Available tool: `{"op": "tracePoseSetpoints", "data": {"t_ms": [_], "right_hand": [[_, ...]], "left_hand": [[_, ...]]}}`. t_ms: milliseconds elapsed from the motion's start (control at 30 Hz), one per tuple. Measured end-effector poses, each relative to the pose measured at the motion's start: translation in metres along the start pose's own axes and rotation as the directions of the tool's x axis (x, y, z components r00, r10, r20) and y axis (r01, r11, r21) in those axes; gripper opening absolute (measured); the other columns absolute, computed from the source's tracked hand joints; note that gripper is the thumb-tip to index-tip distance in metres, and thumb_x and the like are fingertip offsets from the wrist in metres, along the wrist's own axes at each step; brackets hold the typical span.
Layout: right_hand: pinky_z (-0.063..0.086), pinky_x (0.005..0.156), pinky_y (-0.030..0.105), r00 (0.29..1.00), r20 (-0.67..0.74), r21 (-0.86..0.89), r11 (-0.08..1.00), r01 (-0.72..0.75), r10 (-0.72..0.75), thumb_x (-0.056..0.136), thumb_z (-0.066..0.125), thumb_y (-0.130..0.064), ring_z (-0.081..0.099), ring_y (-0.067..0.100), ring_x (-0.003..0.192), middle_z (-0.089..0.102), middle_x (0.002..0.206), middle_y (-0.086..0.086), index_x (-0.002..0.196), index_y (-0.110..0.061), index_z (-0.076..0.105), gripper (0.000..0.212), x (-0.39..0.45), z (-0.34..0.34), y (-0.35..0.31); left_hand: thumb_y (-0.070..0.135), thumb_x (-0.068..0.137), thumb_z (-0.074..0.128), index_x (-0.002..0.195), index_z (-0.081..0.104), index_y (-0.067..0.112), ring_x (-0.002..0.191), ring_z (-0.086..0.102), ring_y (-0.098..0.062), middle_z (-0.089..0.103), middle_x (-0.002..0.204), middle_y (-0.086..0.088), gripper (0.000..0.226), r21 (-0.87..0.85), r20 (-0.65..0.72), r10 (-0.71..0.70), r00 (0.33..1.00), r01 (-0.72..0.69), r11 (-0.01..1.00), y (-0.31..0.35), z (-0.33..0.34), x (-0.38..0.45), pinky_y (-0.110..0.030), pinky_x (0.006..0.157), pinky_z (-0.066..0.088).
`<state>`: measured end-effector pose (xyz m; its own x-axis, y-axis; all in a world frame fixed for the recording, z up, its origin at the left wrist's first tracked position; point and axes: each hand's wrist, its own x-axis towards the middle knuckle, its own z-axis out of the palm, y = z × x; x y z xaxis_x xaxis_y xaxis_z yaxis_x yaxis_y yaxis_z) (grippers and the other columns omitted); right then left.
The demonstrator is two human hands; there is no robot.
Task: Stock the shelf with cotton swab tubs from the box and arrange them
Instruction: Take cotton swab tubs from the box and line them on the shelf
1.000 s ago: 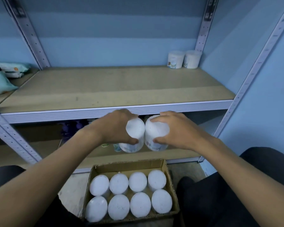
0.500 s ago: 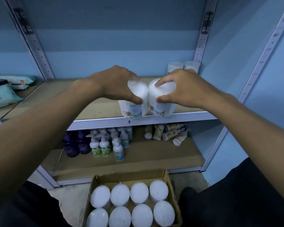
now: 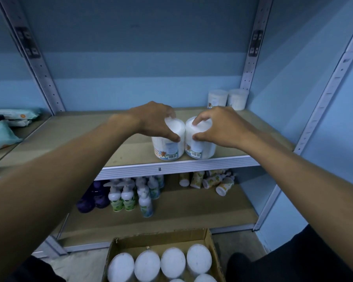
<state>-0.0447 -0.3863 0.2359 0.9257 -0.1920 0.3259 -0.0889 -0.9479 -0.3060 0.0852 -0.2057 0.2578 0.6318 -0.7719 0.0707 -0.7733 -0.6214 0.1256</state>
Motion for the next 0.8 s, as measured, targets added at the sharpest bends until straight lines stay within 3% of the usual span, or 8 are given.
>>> {"op": "tracePoseSetpoints", "data": {"t_ms": [200, 333, 467, 567, 700, 800], "right_hand": [[0.047, 0.094, 0.032, 0.999, 0.003, 0.025, 0.999, -0.048, 0.048, 0.077, 0.080, -0.040, 0.055, 0.016, 0.116, 0.063, 0.114, 0.001, 0.105, -0.029, 0.073, 0.031, 0.005, 0.017, 0.005], [0.044, 0.095, 0.032, 0.997, 0.014, 0.016, 0.997, -0.071, 0.070, 0.079, 0.079, -0.039, 0.052, 0.019, 0.118, 0.058, 0.113, 0.001, 0.109, -0.030, 0.069, 0.033, 0.005, 0.024, 0.009], [0.043, 0.097, 0.035, 0.996, 0.060, 0.003, 0.998, -0.070, 0.069, 0.078, 0.079, -0.043, 0.050, 0.019, 0.120, 0.056, 0.119, 0.000, 0.115, -0.032, 0.065, 0.041, 0.003, 0.022, 0.009], [0.041, 0.092, 0.032, 0.998, 0.037, -0.047, 0.997, -0.054, 0.056, 0.075, 0.081, -0.043, 0.050, 0.018, 0.122, 0.057, 0.125, -0.002, 0.122, -0.033, 0.064, 0.051, 0.000, 0.018, 0.006], [0.046, 0.085, 0.034, 0.999, -0.002, -0.126, 0.991, -0.040, 0.040, 0.079, 0.078, -0.031, 0.054, 0.021, 0.119, 0.059, 0.129, -0.001, 0.126, -0.034, 0.064, 0.049, -0.006, 0.018, 0.002], [0.043, 0.073, 0.032, 1.000, -0.004, -0.210, 0.978, -0.019, 0.019, 0.082, 0.071, -0.018, 0.060, 0.025, 0.109, 0.062, 0.126, 0.000, 0.127, -0.035, 0.063, 0.048, -0.010, 0.023, 0.000]], "left_hand": [[0.063, 0.065, 0.075, 0.122, 0.056, 0.030, 0.115, 0.053, -0.020, 0.057, 0.131, 0.005, 0.068, -0.011, 0.034, -0.021, 0.999, 0.021, 1.000, -0.005, 0.016, 0.017, -0.037, 0.093, 0.047], [0.061, 0.068, 0.075, 0.120, 0.059, 0.031, 0.114, 0.052, -0.018, 0.057, 0.131, 0.006, 0.062, -0.025, 0.018, 0.004, 1.000, -0.003, 1.000, -0.008, 0.020, 0.021, -0.030, 0.082, 0.041], [0.062, 0.067, 0.076, 0.122, 0.058, 0.032, 0.115, 0.051, -0.018, 0.054, 0.132, 0.005, 0.066, -0.036, 0.016, 0.007, 1.000, -0.006, 0.999, -0.007, 0.021, 0.020, -0.031, 0.086, 0.042], [0.061, 0.064, 0.079, 0.124, 0.058, 0.033, 0.119, 0.049, -0.018, 0.052, 0.132, 0.005, 0.070, -0.035, -0.005, 0.022, 1.000, -0.022, 0.999, -0.006, 0.020, 0.014, -0.034, 0.093, 0.044], [0.054, 0.065, 0.082, 0.121, 0.061, 0.033, 0.113, 0.049, -0.014, 0.055, 0.123, 0.008, 0.063, -0.002, -0.034, 0.057, 0.998, -0.057, 0.998, -0.003, 0.022, 0.006, -0.028, 0.082, 0.038], [0.041, 0.070, 0.083, 0.121, 0.063, 0.030, 0.112, 0.050, -0.013, 0.059, 0.122, 0.008, 0.056, 0.002, -0.066, 0.066, 0.996, -0.066, 0.998, -0.002, 0.026, 0.002, -0.025, 0.082, 0.037]]}}
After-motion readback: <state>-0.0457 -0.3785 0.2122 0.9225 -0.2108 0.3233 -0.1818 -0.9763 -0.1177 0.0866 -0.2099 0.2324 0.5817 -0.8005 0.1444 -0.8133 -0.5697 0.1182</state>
